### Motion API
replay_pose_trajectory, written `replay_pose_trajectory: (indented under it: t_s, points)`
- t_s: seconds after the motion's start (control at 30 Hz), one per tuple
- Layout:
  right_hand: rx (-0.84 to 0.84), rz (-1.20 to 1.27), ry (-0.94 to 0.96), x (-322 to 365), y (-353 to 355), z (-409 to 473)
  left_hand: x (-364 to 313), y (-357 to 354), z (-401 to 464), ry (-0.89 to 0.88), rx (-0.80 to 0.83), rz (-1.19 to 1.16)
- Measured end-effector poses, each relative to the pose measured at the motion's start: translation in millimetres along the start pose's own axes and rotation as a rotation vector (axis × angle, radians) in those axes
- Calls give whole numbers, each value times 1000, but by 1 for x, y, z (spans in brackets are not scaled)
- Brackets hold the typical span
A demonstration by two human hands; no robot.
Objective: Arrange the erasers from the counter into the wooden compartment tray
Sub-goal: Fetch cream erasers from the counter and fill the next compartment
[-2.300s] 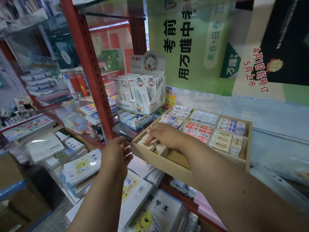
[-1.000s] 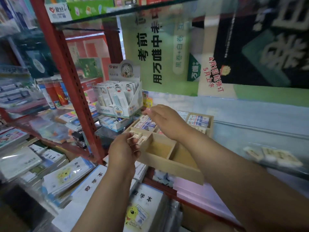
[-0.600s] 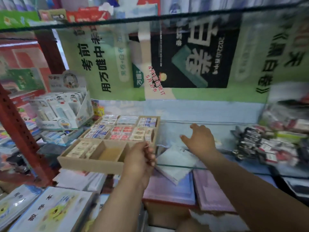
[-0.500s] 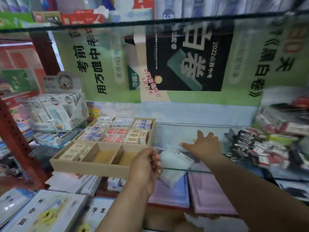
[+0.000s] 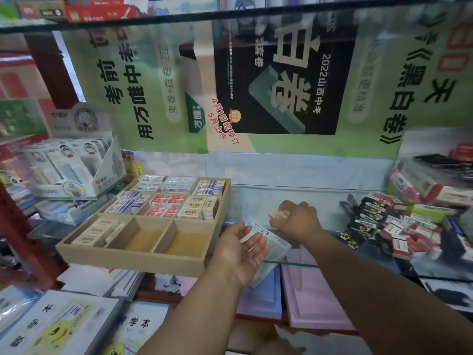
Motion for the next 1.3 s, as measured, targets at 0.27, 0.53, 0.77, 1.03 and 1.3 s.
replay_pose_trajectory:
  t_s: [0.27, 0.53, 0.77, 1.03, 1.3]
  points:
    - [132, 549, 230, 51, 28, -39, 11, -46, 18, 102, 202, -306]
    - [283, 970, 84, 43, 46, -43, 3, -48, 7, 76, 210, -414]
    - [359, 1329, 173, 64, 45, -43, -25, -33, -11, 18, 230, -464]
    - [509, 1413, 239, 126, 38, -48, -76, 21, -42, -113, 196, -516]
    - [344, 964, 431, 226, 0, -55, -149, 127, -77, -386, 84, -675]
Point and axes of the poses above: each hand's wrist, its own z-axis towards the middle knuckle, its own y-axis out of the back of the hand, x = y × z, the point moved 6 cm from there along z, towards the middle knuckle, and after that the axes turned 7 degrees about -z, right-handed, at the moved point
